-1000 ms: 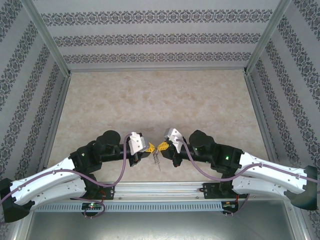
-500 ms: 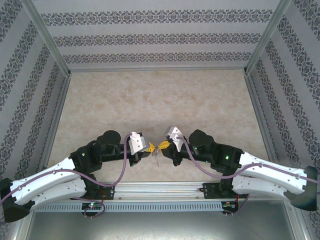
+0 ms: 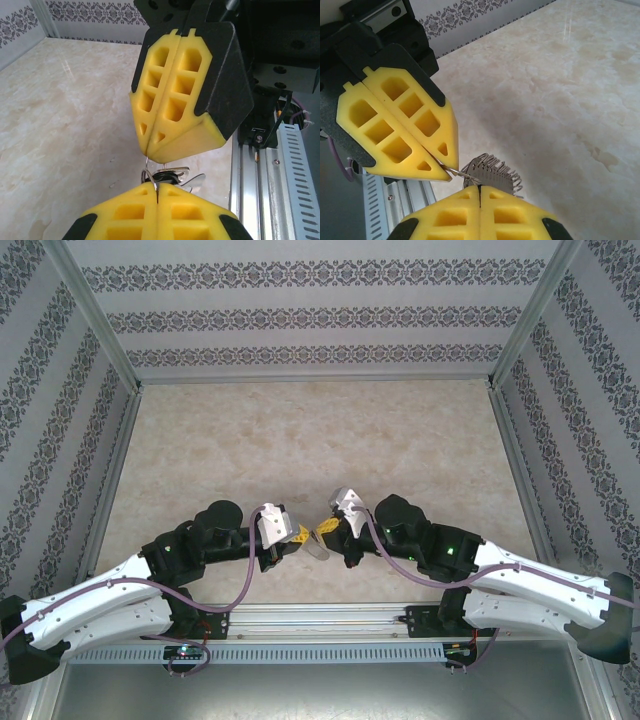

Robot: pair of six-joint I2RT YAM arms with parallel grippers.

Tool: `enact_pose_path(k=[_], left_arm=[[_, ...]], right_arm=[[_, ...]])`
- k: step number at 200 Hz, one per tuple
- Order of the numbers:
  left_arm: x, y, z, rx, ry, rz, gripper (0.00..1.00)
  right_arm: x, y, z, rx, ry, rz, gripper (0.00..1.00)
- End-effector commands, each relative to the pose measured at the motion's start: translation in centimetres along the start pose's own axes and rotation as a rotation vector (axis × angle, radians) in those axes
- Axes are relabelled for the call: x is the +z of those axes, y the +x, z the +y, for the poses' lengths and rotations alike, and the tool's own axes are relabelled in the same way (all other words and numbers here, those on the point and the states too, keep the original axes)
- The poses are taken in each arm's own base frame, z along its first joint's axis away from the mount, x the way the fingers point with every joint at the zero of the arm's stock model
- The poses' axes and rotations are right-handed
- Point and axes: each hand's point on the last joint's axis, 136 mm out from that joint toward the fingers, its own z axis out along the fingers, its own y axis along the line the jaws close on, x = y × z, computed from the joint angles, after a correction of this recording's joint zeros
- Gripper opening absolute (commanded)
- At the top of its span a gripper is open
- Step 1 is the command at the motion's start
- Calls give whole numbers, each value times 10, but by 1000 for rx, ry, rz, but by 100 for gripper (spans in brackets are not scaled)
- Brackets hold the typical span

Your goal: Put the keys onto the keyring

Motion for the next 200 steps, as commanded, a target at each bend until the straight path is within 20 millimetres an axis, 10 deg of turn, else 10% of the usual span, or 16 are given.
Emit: enact_pose_path(k=[1, 200], left_arm=[[-5, -20, -12, 41, 62, -70, 0], [-8, -20, -9, 42, 36, -73, 0]], right_arm=[[-3, -9, -14, 31, 67, -17, 0], [-18, -3, -5, -4, -1, -46, 0]])
